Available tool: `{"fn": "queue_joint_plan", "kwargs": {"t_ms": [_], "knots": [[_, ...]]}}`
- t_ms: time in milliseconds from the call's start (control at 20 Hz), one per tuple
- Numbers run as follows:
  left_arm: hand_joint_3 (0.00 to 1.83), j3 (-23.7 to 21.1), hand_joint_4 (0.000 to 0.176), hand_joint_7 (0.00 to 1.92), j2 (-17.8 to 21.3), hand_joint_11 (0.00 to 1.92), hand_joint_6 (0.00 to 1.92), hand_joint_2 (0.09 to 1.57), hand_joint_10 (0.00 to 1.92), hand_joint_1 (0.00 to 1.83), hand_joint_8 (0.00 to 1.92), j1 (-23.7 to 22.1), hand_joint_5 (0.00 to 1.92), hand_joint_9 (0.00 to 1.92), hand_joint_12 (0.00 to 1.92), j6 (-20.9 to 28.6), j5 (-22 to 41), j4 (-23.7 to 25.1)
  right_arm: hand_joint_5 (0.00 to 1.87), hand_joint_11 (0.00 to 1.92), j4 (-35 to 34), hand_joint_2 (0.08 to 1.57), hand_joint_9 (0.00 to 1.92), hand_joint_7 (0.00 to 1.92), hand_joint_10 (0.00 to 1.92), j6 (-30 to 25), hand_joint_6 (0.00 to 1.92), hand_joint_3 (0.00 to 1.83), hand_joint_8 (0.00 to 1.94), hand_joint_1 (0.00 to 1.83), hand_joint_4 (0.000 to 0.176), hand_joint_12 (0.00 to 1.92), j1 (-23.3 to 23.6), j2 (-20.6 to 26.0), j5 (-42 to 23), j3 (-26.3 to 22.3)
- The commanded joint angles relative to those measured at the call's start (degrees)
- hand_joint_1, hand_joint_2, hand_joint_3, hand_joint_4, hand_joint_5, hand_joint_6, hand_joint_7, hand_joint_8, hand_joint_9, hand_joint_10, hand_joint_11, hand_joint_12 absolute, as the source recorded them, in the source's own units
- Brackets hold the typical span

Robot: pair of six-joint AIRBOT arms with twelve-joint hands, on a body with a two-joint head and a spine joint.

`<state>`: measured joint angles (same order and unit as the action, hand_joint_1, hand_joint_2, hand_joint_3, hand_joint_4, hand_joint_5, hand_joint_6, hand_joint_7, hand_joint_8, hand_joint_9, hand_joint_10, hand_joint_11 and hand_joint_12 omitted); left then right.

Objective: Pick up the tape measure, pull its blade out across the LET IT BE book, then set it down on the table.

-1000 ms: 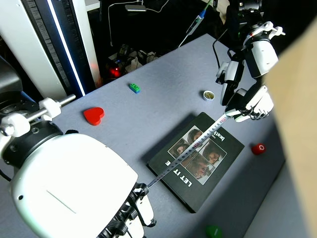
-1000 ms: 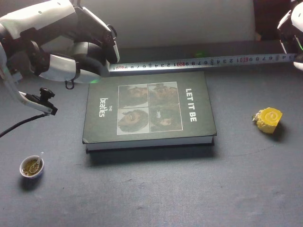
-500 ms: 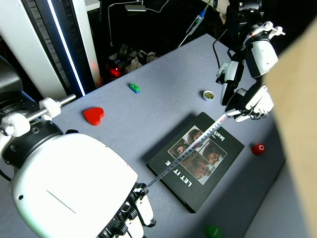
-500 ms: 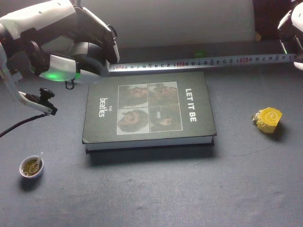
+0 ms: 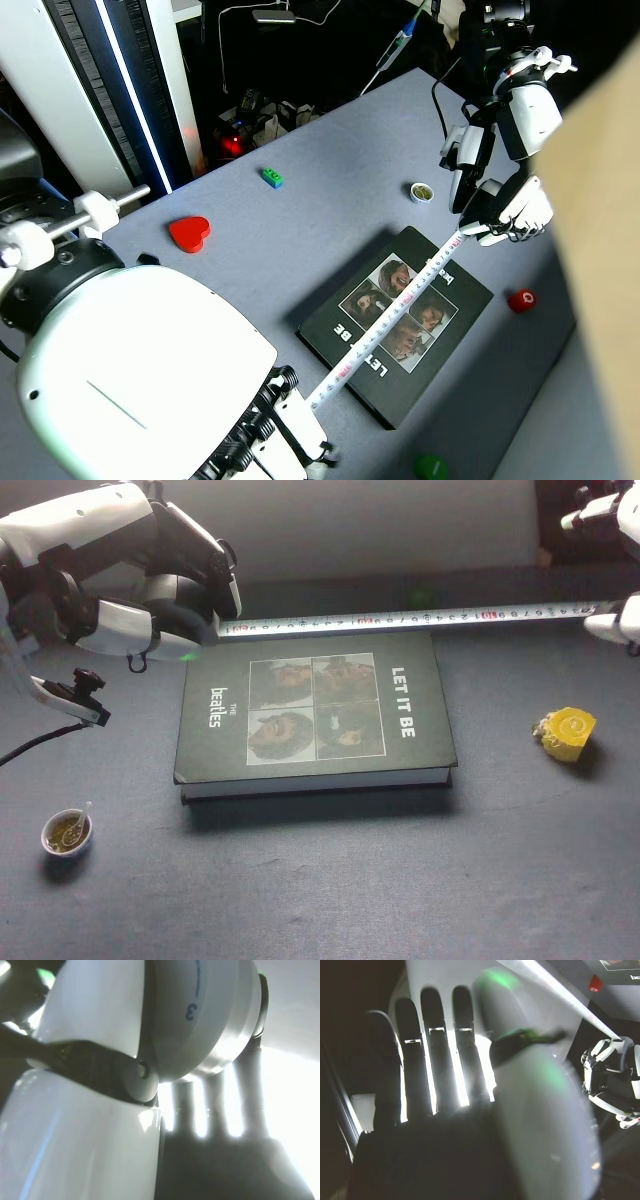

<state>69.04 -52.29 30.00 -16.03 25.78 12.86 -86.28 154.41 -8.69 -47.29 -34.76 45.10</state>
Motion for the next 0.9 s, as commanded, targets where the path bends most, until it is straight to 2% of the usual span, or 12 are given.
{"fn": "queue_joint_plan", "kwargs": {"t_ms": [0,50,100,150,200,400,550,650,850], "knots": [[0.00,0.2,0.000,1.05,0.2,0.92,0.67,1.07,1.03,1.50,0.80,-0.4,1.01,0.98,1.44,0.4,7.0,-1.4,0.21,0.00,3.5,1.09,0.17,0.23,0.03,-0.4,0.00,0.00,0.00,0.48,0.000,0.86,1.1,0.2,-1.0,0.0],[0.00,0.1,0.000,1.05,0.2,0.91,0.66,1.07,1.03,1.50,0.80,-0.3,1.01,0.98,1.45,0.4,7.0,-1.4,0.11,0.00,3.5,1.06,0.07,0.12,0.01,-0.4,0.00,0.00,0.00,0.33,0.000,0.56,1.1,-0.1,-0.9,-0.1],[0.00,0.2,0.000,1.05,0.3,0.91,0.66,1.07,1.02,1.50,0.80,-0.1,1.01,0.98,1.46,0.4,7.0,-1.4,0.03,0.00,3.5,1.05,0.01,0.04,0.00,-0.4,0.00,0.00,0.00,0.17,0.000,0.35,1.0,-0.3,-0.6,-0.2],[0.00,0.3,0.000,1.05,0.3,0.91,0.66,1.07,1.02,1.50,0.80,0.2,1.01,0.98,1.46,0.7,7.1,-1.4,0.01,0.00,3.5,1.04,0.00,0.01,0.00,-0.3,0.00,0.00,0.00,0.03,0.000,0.22,1.1,-0.3,0.2,-0.6],[0.00,0.4,0.000,1.05,0.5,0.91,0.66,1.07,1.02,1.50,0.80,0.9,1.01,0.98,1.46,1.3,7.1,-1.4,0.00,0.00,3.5,1.01,0.00,0.00,0.00,-0.2,0.00,0.00,0.00,0.01,0.000,0.18,1.1,-0.1,1.1,-1.2],[0.00,1.9,0.000,1.06,0.7,0.93,0.67,1.07,1.01,1.50,0.76,4.7,1.03,0.99,1.43,1.8,8.8,-0.4,0.00,0.00,3.6,0.96,0.00,0.00,0.00,0.5,0.00,0.00,0.00,0.00,0.001,0.12,1.3,0.8,7.6,-4.1],[0.00,4.3,0.000,1.06,-0.1,0.93,0.66,1.07,1.02,1.50,0.77,7.2,1.02,0.99,1.43,5.9,9.6,3.9,0.00,0.00,3.6,0.96,0.00,0.00,0.00,0.6,0.00,0.00,0.00,0.00,0.002,0.09,1.2,1.5,13.0,-4.9],[0.00,5.3,0.000,1.06,-0.5,0.92,0.66,1.07,1.02,1.50,0.77,8.4,1.01,0.99,1.44,6.1,11.0,4.2,0.00,0.00,3.6,0.96,0.00,0.00,0.00,0.9,0.00,0.00,0.00,0.00,0.002,0.09,0.7,2.0,16.6,-4.9],[0.00,7.1,0.000,1.05,-1.6,0.92,0.68,1.07,1.01,1.50,0.79,10.2,1.01,1.00,1.43,6.8,11.2,4.9,0.00,0.00,3.7,0.99,0.00,0.00,0.00,0.7,0.00,0.00,0.00,0.00,0.001,0.09,0.8,4.7,30.2,-4.9]]}}
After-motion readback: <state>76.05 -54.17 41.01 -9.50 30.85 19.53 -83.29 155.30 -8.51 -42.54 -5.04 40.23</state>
